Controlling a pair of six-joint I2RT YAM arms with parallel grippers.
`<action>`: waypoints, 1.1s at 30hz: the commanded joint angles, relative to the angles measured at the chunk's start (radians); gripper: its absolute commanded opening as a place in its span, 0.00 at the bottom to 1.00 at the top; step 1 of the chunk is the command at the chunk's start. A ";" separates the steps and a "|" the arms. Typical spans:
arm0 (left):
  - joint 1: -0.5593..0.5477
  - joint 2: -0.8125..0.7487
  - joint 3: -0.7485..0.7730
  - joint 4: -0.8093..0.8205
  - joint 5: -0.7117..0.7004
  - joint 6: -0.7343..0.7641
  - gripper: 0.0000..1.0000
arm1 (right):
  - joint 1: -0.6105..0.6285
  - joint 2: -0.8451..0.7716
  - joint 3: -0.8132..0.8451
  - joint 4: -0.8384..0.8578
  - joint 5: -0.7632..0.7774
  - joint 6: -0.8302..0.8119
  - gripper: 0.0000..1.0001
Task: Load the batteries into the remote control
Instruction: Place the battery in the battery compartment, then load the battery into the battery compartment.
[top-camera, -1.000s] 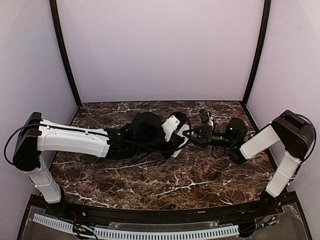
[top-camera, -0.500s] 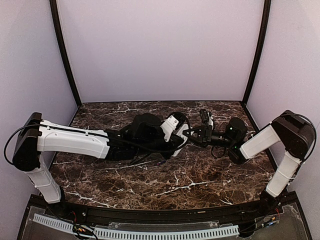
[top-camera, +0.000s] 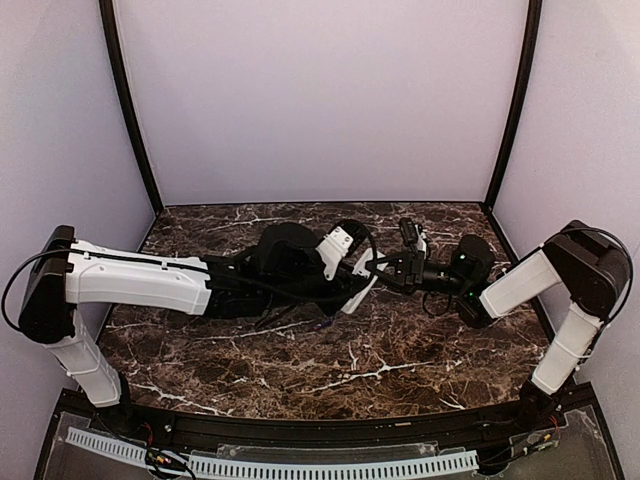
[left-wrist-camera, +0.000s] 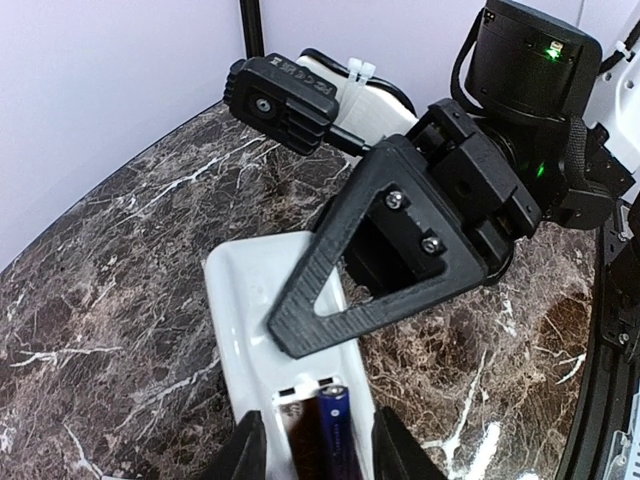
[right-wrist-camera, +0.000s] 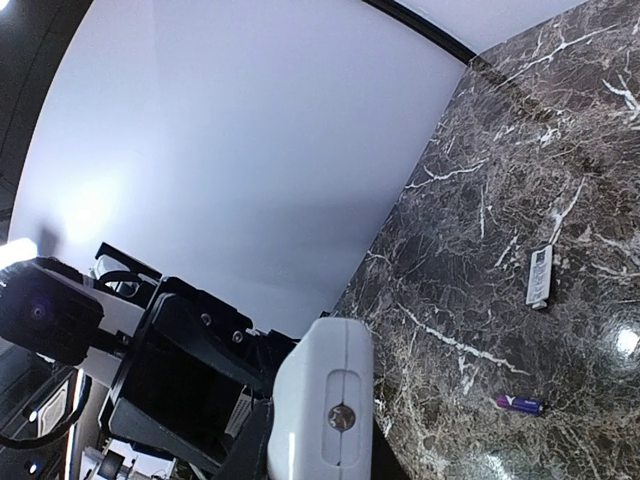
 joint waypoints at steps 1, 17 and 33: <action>0.007 -0.070 -0.006 -0.059 -0.014 0.025 0.38 | 0.014 -0.027 0.009 0.197 -0.020 -0.029 0.00; 0.033 -0.095 0.079 -0.296 0.192 0.154 0.20 | 0.015 -0.051 0.020 0.052 -0.042 -0.120 0.00; 0.041 -0.239 0.027 -0.453 0.315 0.715 0.40 | 0.053 -0.058 0.074 -0.191 -0.150 -0.189 0.00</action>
